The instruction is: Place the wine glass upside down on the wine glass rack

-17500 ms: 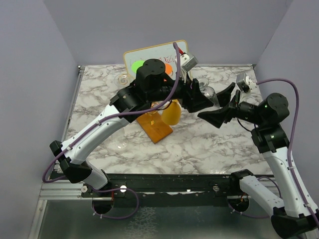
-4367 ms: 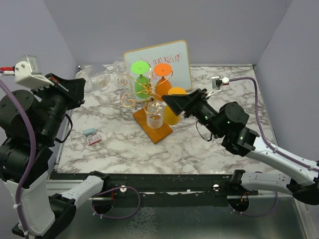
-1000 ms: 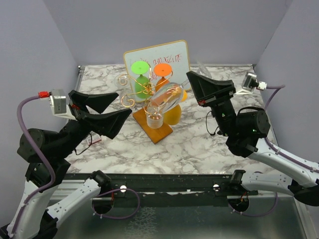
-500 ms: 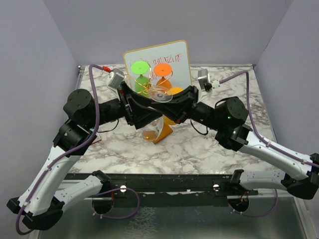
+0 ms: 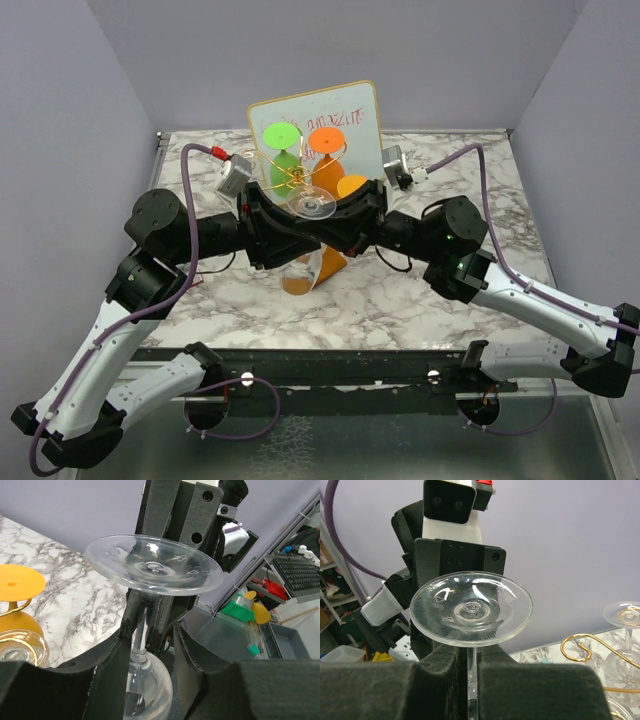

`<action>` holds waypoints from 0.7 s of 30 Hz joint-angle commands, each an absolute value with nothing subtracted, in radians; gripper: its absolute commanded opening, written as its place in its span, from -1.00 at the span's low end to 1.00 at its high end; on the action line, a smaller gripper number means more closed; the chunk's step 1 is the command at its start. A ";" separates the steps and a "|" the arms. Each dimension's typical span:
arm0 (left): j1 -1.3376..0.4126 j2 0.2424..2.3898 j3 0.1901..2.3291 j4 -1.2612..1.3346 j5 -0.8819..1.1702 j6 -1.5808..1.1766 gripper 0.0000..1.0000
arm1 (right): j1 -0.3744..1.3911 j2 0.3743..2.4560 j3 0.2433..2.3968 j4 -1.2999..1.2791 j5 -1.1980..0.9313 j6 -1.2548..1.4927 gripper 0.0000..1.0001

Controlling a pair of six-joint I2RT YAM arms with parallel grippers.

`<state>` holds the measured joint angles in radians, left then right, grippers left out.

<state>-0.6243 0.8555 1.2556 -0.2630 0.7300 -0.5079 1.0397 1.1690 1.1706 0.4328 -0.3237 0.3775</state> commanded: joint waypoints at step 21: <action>-0.626 0.849 1.175 -0.273 0.856 -0.398 -0.53 | 1.040 1.150 1.111 0.687 -0.421 0.457 -0.97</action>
